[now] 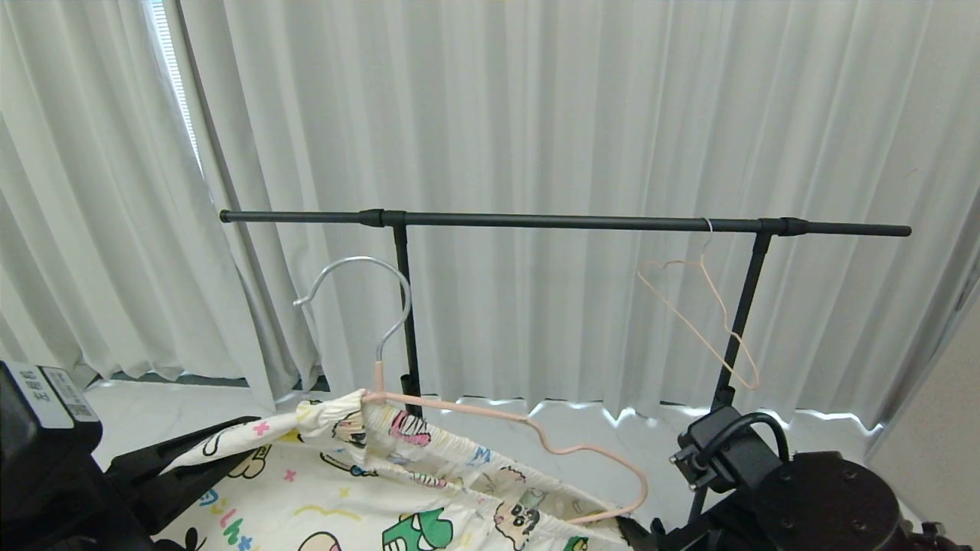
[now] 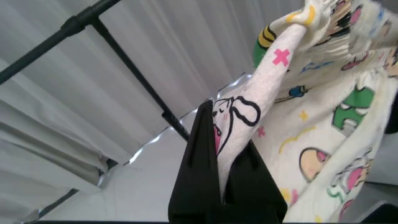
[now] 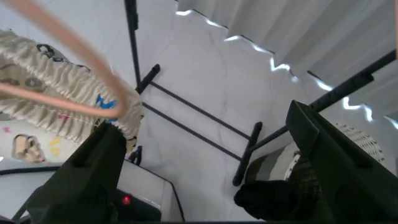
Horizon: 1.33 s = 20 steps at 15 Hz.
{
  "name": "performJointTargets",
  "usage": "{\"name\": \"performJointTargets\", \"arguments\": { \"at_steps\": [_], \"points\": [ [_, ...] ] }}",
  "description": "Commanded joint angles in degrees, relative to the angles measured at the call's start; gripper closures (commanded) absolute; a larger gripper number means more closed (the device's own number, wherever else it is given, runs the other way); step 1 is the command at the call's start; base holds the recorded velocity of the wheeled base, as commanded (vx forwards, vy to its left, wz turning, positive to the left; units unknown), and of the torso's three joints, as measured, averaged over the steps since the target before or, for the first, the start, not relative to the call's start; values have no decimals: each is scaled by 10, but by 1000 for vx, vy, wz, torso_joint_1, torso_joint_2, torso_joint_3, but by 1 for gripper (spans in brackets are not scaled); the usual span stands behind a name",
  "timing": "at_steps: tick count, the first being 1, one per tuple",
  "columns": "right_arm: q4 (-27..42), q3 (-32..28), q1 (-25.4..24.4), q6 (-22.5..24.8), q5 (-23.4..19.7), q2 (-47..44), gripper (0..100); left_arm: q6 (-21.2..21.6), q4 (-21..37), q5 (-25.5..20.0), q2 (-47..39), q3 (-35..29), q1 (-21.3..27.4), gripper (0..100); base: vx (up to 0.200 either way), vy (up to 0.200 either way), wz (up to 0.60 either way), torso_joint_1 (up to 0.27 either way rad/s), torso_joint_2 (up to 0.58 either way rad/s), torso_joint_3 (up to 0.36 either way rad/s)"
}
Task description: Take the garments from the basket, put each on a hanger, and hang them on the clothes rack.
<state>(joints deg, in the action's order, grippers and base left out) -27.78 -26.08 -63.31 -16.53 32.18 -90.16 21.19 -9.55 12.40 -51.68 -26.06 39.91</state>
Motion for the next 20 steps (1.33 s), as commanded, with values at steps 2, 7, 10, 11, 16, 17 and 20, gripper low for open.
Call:
{"name": "performJointTargets", "arguments": {
  "at_steps": [2,7,10,11,16,17,20],
  "points": [
    [1,16,13,3,1,27,0,21,0,23,5,14,-1,100,0,0,0,0,0,0],
    [-1,12,14,22,1,30,0,97,0,24,11,43,-17,100,0,0,0,0,0,0],
    [-2,7,6,61,-6,47,0,132,0,25,10,54,-34,100,0,0,0,0,0,0],
    [-2,4,-9,72,-16,56,0,132,0,25,8,53,-46,100,0,0,0,0,0,0],
    [1,-41,-97,94,-103,53,0,127,-1,24,7,50,-62,100,0,0,0,0,0,0],
    [1,-48,-105,115,-118,46,0,127,-1,22,8,49,-60,100,0,0,0,0,0,0],
    [0,-73,-107,178,-171,35,0,126,-1,19,17,50,-35,100,0,0,0,0,0,0]
  ]
}}
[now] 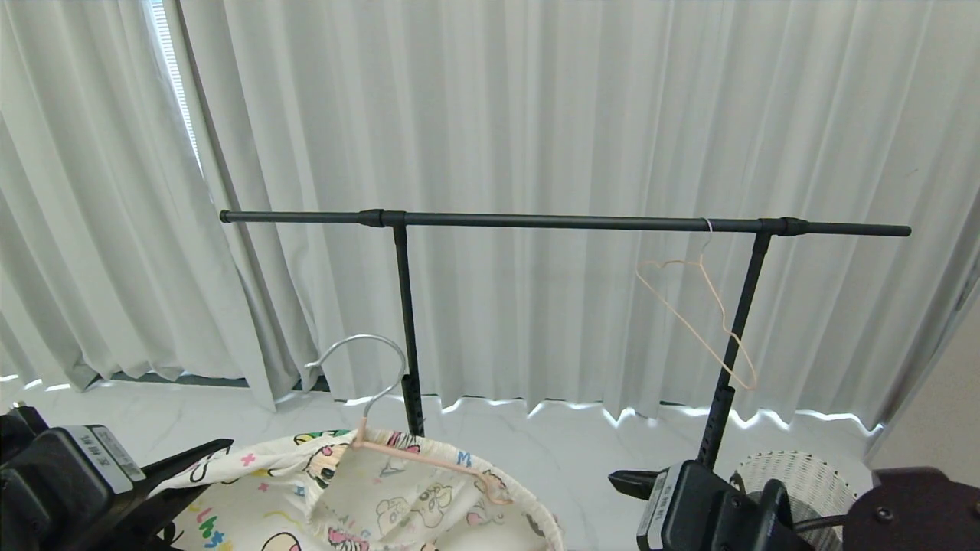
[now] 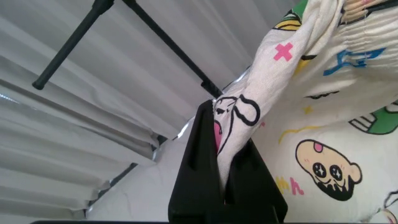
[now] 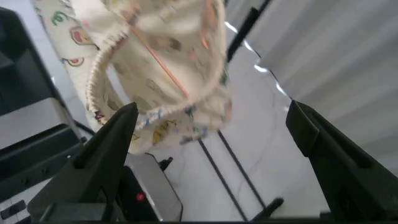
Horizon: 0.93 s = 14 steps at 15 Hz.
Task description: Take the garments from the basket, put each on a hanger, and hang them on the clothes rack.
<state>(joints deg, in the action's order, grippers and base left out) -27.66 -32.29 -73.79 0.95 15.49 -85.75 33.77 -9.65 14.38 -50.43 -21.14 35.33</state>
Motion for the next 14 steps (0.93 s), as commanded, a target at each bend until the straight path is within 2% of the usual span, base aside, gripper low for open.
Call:
{"name": "performJointTargets", "arguments": {
  "at_steps": [1,2,7,10,14],
  "points": [
    [0,-16,-2,10,-10,-12,0,0,0,-2,8,0,20,100,0,0,0,0,0,0],
    [0,-34,-2,23,-20,-25,0,0,0,-14,14,3,47,100,0,0,0,0,0,0],
    [-1,-73,-2,53,-21,-81,0,1,0,-29,27,2,106,100,0,0,0,0,0,0],
    [1,-73,-1,58,-52,-88,0,2,0,-29,39,6,122,100,0,0,0,0,0,0],
    [-1,-76,-1,61,-65,-101,0,4,0,-30,39,5,128,100,0,0,0,0,0,0]
  ]
}}
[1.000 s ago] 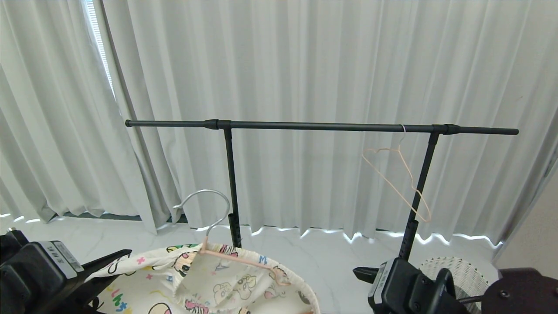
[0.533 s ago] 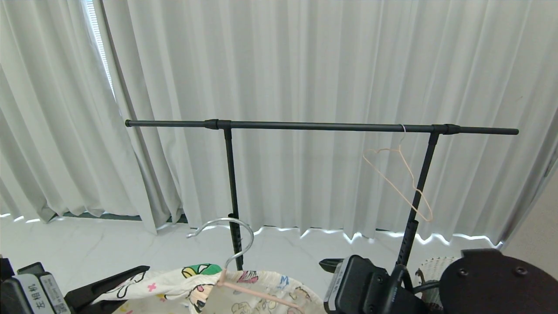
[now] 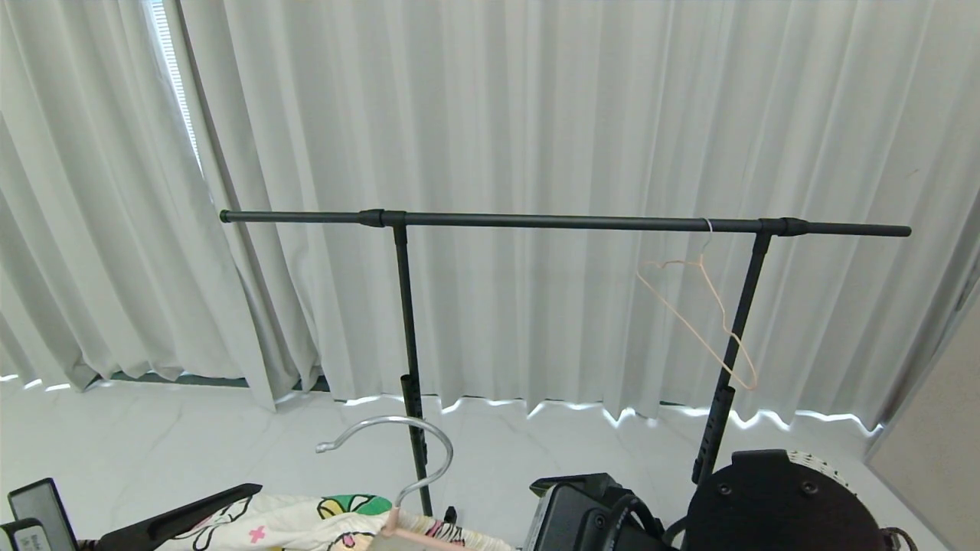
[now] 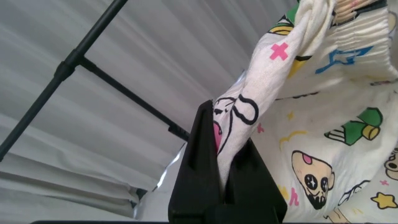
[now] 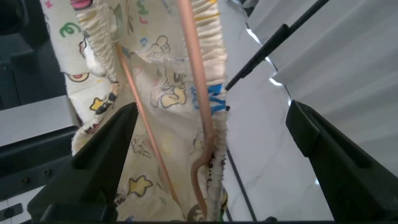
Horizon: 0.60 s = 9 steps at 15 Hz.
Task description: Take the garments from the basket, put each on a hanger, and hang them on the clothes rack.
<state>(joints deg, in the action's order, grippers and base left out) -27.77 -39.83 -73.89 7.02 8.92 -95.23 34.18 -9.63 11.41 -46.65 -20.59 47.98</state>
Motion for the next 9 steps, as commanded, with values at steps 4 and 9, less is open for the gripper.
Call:
{"name": "performJointTargets", "arguments": {
  "at_steps": [4,9],
  "points": [
    [-1,-3,0,1,-11,-12,0,1,0,0,1,-2,11,100,0,0,0,0,0,0],
    [-1,-7,-1,2,-11,-13,100,1,0,0,-2,-2,19,100,0,0,0,0,0,0]
  ]
}}
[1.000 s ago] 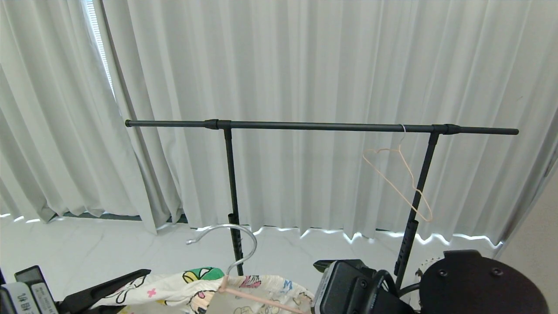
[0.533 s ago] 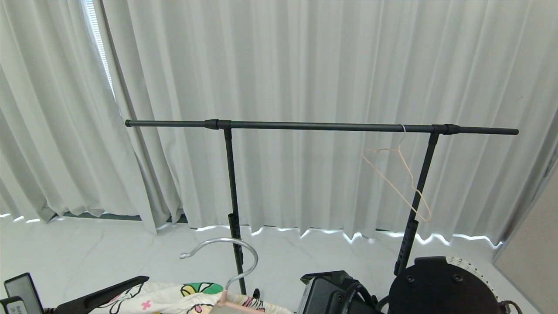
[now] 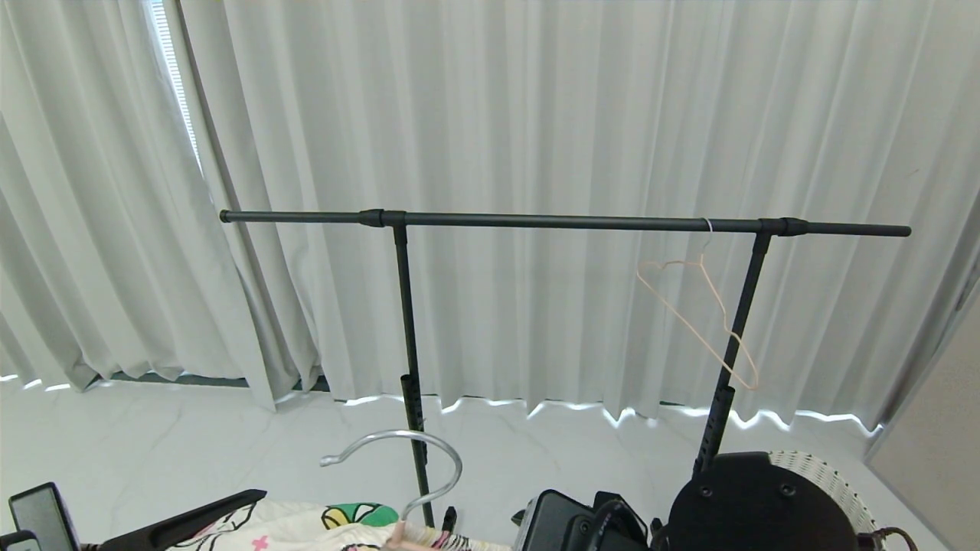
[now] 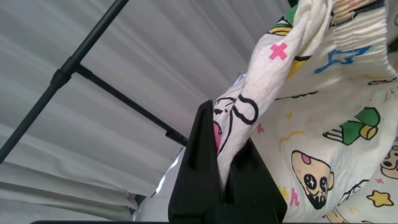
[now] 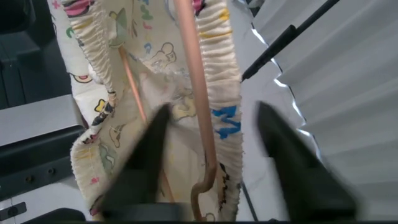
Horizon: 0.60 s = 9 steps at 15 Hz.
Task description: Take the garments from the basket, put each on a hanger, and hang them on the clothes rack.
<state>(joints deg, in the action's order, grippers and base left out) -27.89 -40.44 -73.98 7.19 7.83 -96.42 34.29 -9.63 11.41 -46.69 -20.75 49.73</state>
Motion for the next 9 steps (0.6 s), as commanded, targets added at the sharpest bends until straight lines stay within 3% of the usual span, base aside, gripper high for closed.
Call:
{"name": "performJointTargets", "arguments": {
  "at_steps": [1,8,9],
  "points": [
    [-1,-1,-1,0,1,-2,100,-1,0,0,-2,0,1,100,0,0,0,0,0,0],
    [-1,-1,-2,6,2,4,100,-2,0,0,-2,0,0,100,0,0,0,0,0,0],
    [0,-1,-2,12,2,7,100,-3,0,0,-2,0,0,0,0,0,0,0,0,0]
  ]
}}
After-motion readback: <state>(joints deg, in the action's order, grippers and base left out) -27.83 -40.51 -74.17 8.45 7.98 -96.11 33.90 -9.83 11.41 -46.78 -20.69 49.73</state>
